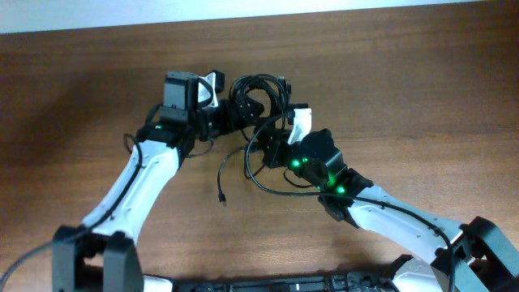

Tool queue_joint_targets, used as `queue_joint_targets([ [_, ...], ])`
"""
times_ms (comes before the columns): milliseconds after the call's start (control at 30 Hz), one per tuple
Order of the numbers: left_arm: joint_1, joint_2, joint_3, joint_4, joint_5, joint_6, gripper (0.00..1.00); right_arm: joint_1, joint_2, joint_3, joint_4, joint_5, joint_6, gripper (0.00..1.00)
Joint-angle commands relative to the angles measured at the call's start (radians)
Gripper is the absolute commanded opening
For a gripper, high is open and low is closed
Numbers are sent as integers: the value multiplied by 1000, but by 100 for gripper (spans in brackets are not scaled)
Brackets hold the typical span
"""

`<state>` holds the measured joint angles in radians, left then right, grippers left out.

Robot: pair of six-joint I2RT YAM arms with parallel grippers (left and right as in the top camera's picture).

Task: Untangle cables

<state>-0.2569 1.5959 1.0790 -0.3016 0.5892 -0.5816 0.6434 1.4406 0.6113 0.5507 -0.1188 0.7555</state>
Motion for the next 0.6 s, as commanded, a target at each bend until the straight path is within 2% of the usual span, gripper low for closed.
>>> queue_joint_targets([
  [0, 2, 84, 6, 14, 17, -9, 63, 6, -21, 14, 53, -28, -19, 4],
  [33, 6, 100, 6, 35, -3, 11, 0, 4, -21, 14, 33, -29, -24, 4],
  [100, 35, 97, 6, 53, -51, 98, 0, 3, -21, 14, -25, -29, -68, 4],
  [167, 113, 80, 6, 46, -59, 305, 0, -5, -26, 14, -103, -29, -149, 4],
  [200, 166, 62, 6, 17, -59, 447, 0, -24, -42, 14, -138, -29, -158, 4],
  [300, 255, 19, 6, -89, -63, 774, 0, -153, -107, 14, -245, -28, -158, 4],
  [367, 262, 8, 6, -162, -61, 949, 0, -276, -127, 14, -293, -28, -157, 4],
  [467, 257, 8, 6, -265, 15, 1147, 0, -415, -127, 14, -293, -27, -157, 4],
  [533, 257, 8, 6, -356, 130, 1300, 0, -478, -126, 14, -302, -28, -158, 4],
  [567, 257, 8, 6, -363, 142, 1309, 0, -491, -126, 14, -314, -27, -185, 4],
])
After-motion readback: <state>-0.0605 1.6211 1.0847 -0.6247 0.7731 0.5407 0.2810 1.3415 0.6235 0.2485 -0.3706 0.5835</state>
